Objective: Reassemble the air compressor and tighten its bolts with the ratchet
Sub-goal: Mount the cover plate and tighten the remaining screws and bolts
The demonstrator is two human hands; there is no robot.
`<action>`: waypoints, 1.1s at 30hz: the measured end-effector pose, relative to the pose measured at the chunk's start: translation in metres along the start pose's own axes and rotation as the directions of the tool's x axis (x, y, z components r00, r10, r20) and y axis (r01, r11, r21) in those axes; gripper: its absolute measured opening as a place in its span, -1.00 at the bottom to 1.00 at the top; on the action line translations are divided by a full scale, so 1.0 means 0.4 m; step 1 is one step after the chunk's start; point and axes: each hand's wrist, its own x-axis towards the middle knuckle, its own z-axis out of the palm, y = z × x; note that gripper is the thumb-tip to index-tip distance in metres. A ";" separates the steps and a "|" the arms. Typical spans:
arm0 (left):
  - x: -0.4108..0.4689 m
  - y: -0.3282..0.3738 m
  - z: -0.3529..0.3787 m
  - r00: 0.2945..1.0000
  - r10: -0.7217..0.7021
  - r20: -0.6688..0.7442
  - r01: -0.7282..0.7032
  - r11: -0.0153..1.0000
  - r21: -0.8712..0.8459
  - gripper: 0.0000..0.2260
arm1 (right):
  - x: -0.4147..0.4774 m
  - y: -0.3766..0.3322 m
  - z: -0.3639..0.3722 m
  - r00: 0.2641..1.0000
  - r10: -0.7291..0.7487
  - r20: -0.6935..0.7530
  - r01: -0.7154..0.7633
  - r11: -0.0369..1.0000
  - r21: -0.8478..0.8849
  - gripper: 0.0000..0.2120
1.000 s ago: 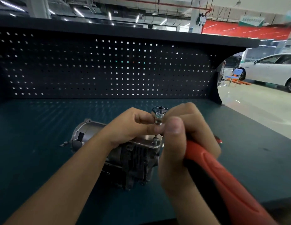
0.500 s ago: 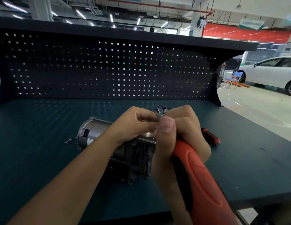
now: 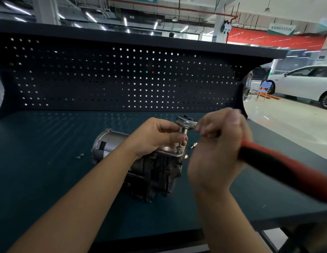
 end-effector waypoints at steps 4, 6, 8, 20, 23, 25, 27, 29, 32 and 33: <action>0.002 -0.012 -0.005 0.999 -0.029 0.019 0.029 0.999 -0.014 -0.82 | 0.040 -0.019 -0.001 0.993 0.103 -0.061 -0.067 0.904 0.423 -0.61; 0.003 -0.016 -0.009 1.000 -0.023 0.016 0.023 0.999 -0.027 -0.84 | 0.077 -0.002 -0.018 0.967 0.254 -0.032 -0.201 0.828 0.523 -0.59; 0.003 -0.016 -0.008 1.000 -0.023 0.018 0.024 0.999 -0.035 -0.86 | 0.115 0.025 -0.037 0.899 0.438 0.025 -0.350 0.681 0.643 -0.58; 0.003 -0.017 -0.009 0.999 -0.008 0.035 0.008 1.000 -0.011 -0.91 | 0.120 0.040 -0.041 0.853 0.520 -0.043 -0.311 0.573 0.758 -0.68; 0.003 -0.018 -0.007 1.000 -0.006 0.022 0.007 1.000 -0.006 -0.90 | 0.089 0.013 -0.025 0.910 0.395 -0.124 -0.230 0.732 0.642 -0.61; 0.002 -0.016 -0.004 1.000 -0.004 0.007 0.004 1.000 0.006 -0.91 | 0.064 0.004 -0.010 0.944 0.288 -0.159 -0.151 0.808 0.569 -0.58; 0.002 -0.014 -0.001 1.000 0.003 -0.005 -0.003 1.000 0.026 -0.84 | 0.038 0.003 0.004 0.973 0.160 -0.165 -0.065 0.880 0.470 -0.57; 0.003 -0.011 0.002 1.000 0.002 -0.014 -0.001 1.000 0.029 -0.83 | 0.009 0.004 0.015 0.992 0.004 -0.129 0.040 0.941 0.337 -0.62; 0.004 -0.011 0.001 0.999 0.028 -0.017 -0.027 0.999 0.046 -0.85 | -0.036 0.008 0.025 0.968 -0.250 -0.013 0.250 0.965 0.075 -0.70; 0.002 -0.006 0.001 0.999 0.030 -0.015 -0.029 0.998 0.051 -0.86 | -0.047 0.009 0.030 0.947 -0.320 0.030 0.320 0.947 0.011 -0.70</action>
